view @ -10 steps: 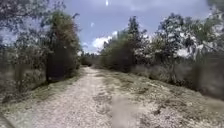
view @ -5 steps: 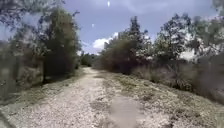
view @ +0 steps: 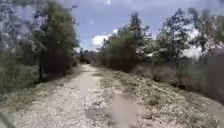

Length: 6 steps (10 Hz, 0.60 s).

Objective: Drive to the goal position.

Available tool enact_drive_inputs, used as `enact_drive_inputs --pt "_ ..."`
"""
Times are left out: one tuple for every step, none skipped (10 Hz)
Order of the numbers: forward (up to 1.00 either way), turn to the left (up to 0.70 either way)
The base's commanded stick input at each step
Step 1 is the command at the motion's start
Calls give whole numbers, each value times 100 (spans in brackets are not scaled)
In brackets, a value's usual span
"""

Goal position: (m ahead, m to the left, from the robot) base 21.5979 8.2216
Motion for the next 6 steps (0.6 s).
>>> enact_drive_inputs --pt "50 1" --pt "50 1" --pt "50 1" --pt "50 1" --pt "50 1" --pt "50 1"
